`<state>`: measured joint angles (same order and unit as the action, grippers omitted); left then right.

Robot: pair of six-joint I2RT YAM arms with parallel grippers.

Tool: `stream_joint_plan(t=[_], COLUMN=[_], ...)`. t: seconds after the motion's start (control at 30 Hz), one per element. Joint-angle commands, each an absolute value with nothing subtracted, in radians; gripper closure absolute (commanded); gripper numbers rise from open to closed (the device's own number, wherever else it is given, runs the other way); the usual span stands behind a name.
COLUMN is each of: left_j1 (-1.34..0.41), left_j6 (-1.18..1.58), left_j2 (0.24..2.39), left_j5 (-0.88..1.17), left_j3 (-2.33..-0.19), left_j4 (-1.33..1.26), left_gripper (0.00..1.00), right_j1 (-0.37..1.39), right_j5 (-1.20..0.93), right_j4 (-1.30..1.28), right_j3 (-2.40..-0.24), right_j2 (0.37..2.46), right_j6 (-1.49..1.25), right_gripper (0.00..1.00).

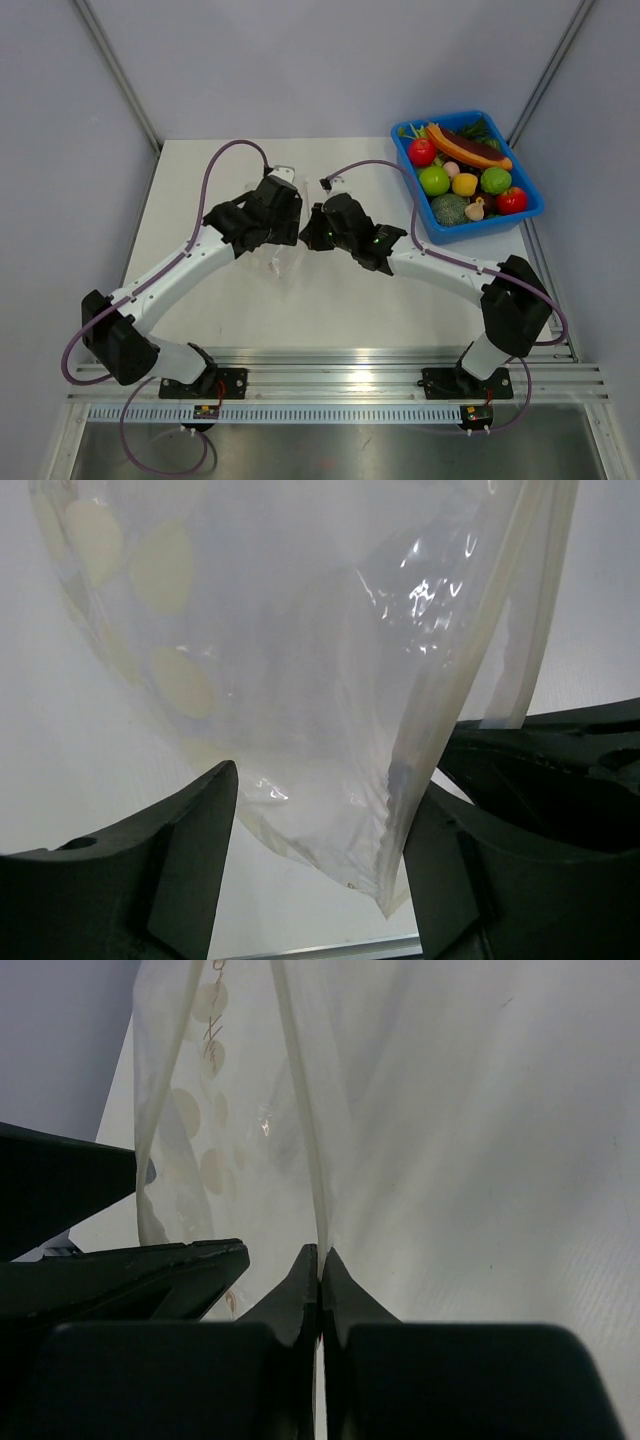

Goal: Place the food in the zip-top bag and seal the zipper
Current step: Open the zipper of the food storage bag at the center of the board.

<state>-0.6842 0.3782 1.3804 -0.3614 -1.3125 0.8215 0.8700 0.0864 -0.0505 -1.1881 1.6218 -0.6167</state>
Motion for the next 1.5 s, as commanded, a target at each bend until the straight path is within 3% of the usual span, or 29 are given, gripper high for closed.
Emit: stream_joint_plan(t=[0.0,0.17,0.3,0.5,0.7,0.73,0.8,0.87,1.17,1.47], left_j1=[-0.696,-0.712,-0.738,-0.771,-0.779,-0.779,-0.779,-0.778,-0.772,-0.758], left_j6=[0.388,0.373,0.371,0.377,0.362,0.359,0.351,0.348,0.429,0.492], left_j2=[1.388,1.396,1.397,1.428,1.447,1.448,1.459,1.471,1.500,1.586], left_j5=[-0.405,-0.431,-0.454,-0.517,-0.571,-0.572,-0.558,-0.516,-0.180,-0.069], left_j3=[-1.342,-1.339,-1.330,-1.309,-1.324,-1.336,-1.362,-1.422,-1.545,-1.592], left_j4=[0.756,0.749,0.742,0.735,0.735,0.736,0.770,0.822,0.901,0.850], left_gripper=[0.34,0.35,0.28,0.32,0.58,0.65,0.88,1.00,1.00,1.00], right_j1=[0.862,0.862,0.857,0.856,0.841,0.838,0.821,0.798,0.634,0.612], right_j5=[0.094,0.097,0.098,0.098,0.094,0.094,0.097,0.092,0.014,0.029], right_j4=[-0.029,-0.038,-0.038,-0.038,-0.017,-0.020,-0.046,-0.055,-0.156,-0.242], right_j3=[-1.181,-1.183,-1.178,-1.166,-1.121,-1.115,-1.112,-1.094,-1.120,-1.089], right_j2=[1.580,1.575,1.569,1.552,1.508,1.500,1.497,1.490,1.552,1.546], right_j6=[-0.632,-0.624,-0.624,-0.627,-0.656,-0.654,-0.646,-0.640,-0.490,-0.426], right_gripper=[1.00,1.00,1.00,1.00,1.00,1.00,1.00,1.00,1.00,1.00])
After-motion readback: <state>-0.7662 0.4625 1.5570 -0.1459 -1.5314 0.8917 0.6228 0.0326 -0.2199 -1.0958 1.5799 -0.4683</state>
